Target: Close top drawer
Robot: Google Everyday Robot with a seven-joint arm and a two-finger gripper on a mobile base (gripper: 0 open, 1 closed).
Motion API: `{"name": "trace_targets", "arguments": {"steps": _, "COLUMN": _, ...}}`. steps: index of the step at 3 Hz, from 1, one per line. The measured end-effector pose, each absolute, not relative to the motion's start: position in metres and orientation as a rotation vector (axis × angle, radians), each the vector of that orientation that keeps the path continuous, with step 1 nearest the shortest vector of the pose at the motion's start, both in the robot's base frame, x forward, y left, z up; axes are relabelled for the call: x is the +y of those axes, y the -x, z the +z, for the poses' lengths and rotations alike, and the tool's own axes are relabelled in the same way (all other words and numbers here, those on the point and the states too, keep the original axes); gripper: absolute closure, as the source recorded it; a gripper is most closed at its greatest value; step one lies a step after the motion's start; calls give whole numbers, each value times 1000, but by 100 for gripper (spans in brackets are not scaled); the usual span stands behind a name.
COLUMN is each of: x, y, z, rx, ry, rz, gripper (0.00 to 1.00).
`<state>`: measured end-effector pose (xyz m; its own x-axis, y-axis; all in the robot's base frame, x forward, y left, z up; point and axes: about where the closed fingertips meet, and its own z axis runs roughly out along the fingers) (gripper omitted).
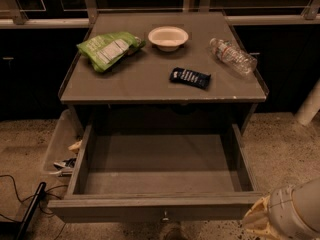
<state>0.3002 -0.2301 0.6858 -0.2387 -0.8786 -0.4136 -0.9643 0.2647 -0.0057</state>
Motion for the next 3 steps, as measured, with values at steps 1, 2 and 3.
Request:
{"name": "trace_targets", "arguments": {"steps": 1, "x": -223, "y": -303, "z": 662, "rx": 2145, "ry": 1656, "rz": 396, "gripper": 100}}
{"name": "trace_targets", "arguments": {"steps": 2, "x": -209, "y": -326, "z": 661, "rx": 2067, "ry": 1655, "rz": 396, "gripper": 100}}
{"name": "trace_targets", "arguments": {"steps": 3, "x": -200, "y": -350, "z": 665, "rx": 2017, "ry": 1650, "rz": 385, "gripper": 100}}
